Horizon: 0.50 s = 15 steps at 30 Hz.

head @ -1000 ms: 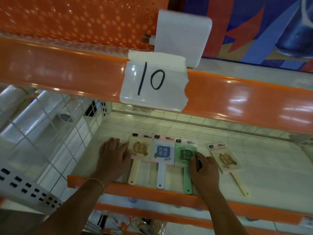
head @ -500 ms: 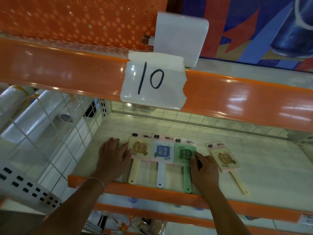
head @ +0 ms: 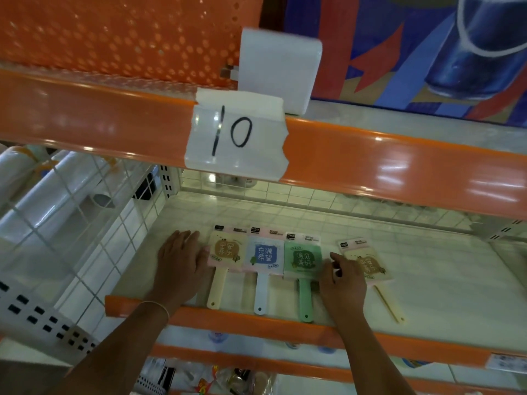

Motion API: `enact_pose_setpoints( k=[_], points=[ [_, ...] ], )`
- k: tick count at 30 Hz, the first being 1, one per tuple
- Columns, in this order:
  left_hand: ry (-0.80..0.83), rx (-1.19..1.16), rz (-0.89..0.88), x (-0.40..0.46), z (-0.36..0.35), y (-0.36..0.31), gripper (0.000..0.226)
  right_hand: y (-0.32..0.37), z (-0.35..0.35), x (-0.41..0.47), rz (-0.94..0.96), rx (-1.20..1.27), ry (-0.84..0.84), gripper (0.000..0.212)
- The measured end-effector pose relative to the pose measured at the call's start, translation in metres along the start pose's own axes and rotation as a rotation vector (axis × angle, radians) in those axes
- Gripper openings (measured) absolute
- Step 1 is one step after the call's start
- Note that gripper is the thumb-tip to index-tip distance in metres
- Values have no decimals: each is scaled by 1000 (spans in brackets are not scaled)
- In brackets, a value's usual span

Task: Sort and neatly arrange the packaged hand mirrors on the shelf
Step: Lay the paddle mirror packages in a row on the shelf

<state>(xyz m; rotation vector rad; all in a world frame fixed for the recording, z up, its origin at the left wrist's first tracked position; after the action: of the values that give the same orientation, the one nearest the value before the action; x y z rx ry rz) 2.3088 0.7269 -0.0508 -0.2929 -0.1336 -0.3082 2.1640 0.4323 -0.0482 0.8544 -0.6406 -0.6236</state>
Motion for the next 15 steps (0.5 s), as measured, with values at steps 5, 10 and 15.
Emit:
enact_pose_setpoints(
  k=[5, 10, 15],
  points=[
    [-233, -127, -94, -7, 19, -34, 57, -14, 34, 16, 41, -272, -27, 52],
    [-256, -232, -306, -21, 21, -123, 52, -36, 70, 34, -237, -434, 244, 78],
    [-6, -348, -402, -40, 9, -205, 49, -34, 102, 45, -342, -254, 234, 90]
  ],
)
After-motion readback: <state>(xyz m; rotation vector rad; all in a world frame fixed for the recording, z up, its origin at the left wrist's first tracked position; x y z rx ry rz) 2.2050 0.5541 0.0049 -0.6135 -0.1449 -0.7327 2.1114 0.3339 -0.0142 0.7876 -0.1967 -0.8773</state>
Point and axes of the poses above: each hand's wrist, its own x-axis towards the middle knuckle, its own z-axis out of the back of the hand, y = z × x, the point moved 2 cm from there along x, towards the middle knuckle, and after that the axes turned 11 degrees about x, right-handed, at the moved point
